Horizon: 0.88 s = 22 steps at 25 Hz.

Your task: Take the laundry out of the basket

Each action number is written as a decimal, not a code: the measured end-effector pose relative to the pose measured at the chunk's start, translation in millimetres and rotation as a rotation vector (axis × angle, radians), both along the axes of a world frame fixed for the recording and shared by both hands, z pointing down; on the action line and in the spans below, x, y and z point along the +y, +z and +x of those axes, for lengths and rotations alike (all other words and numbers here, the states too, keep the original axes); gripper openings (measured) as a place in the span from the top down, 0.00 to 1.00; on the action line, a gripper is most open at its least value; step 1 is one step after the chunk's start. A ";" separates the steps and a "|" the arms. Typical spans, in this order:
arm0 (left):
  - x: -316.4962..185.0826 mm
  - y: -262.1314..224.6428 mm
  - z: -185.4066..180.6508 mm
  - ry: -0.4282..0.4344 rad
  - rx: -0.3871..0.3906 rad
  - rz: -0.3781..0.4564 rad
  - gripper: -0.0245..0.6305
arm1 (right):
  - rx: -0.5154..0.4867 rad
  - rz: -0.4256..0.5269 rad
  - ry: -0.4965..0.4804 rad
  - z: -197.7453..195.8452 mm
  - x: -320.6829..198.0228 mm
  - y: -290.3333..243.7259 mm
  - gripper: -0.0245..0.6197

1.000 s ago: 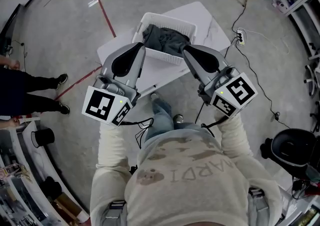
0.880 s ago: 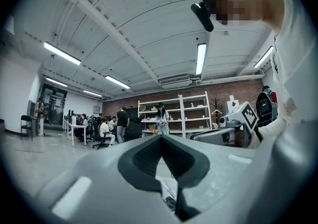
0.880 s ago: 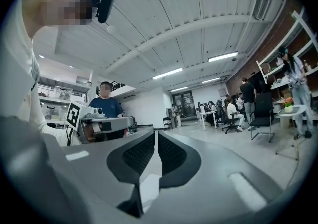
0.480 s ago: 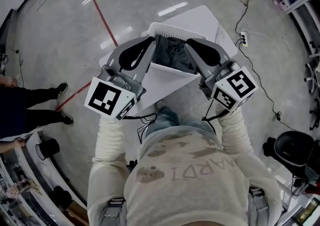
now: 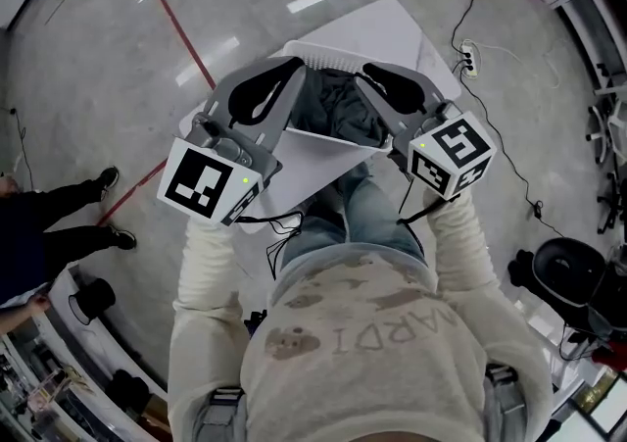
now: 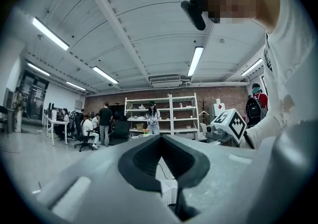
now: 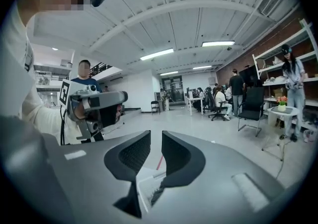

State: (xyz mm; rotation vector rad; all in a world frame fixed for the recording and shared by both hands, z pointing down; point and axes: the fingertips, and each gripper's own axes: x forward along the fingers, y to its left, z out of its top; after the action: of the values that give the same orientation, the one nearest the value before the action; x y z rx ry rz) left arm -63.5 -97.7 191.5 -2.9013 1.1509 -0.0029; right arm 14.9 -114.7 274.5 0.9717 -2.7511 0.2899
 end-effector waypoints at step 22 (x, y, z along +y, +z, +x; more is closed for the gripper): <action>-111.8 108.0 -21.8 -0.023 0.009 -0.123 0.96 | 0.349 -0.310 -0.373 -74.4 -106.8 252.4 0.53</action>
State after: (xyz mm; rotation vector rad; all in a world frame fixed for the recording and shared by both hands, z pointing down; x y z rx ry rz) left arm -85.3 -209.5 299.5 -2.9962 1.2283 -0.0636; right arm -59.5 -221.5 526.9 0.3788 -2.4065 0.4200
